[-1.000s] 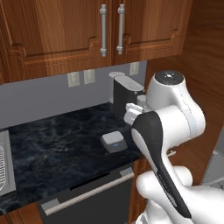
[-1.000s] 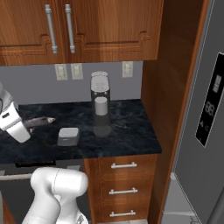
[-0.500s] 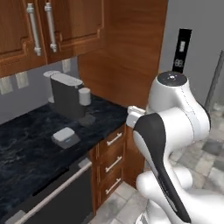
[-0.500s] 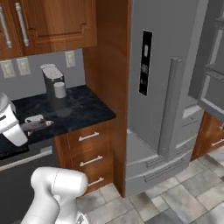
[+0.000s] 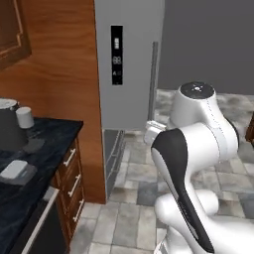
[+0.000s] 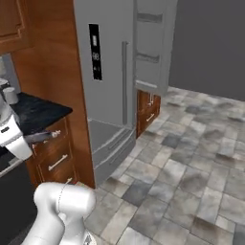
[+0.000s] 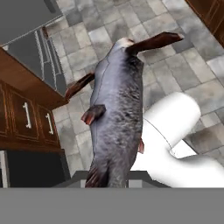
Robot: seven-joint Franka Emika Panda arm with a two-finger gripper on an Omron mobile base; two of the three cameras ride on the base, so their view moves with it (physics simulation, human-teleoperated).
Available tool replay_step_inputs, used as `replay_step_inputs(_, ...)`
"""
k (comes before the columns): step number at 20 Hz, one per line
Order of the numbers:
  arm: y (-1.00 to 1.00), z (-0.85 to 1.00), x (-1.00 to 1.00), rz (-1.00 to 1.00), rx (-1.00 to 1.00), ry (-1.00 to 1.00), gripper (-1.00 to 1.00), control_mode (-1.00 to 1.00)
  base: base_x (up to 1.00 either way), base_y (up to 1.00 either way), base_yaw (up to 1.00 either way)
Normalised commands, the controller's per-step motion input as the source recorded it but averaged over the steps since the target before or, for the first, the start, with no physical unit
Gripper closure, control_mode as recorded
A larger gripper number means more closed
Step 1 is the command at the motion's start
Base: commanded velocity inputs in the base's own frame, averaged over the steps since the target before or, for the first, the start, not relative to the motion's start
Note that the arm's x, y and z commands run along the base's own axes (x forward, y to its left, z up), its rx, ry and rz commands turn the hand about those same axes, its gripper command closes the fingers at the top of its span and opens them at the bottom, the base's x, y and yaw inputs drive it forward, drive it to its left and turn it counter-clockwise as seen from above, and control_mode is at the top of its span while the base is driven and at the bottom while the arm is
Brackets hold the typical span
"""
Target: Take the fish from the fridge and place it on the digital scale on the counter by the fridge. Wait a few seconds for a reading, then move it to the plate on the dining counter.
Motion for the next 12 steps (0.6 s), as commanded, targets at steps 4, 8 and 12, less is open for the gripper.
replay_step_inputs(4,0.00,0.00,0.00,0.00,0.00,0.00,1.00,1.00,-1.00,0.18,-0.72)
replay_step_inputs(8,0.00,0.00,0.00,0.00,0.00,0.00,1.00,1.00,-1.00,0.03,-0.63)
replay_step_inputs(12,0.00,0.00,0.00,0.00,0.00,0.00,1.00,1.00,-1.00,0.00,-0.57)
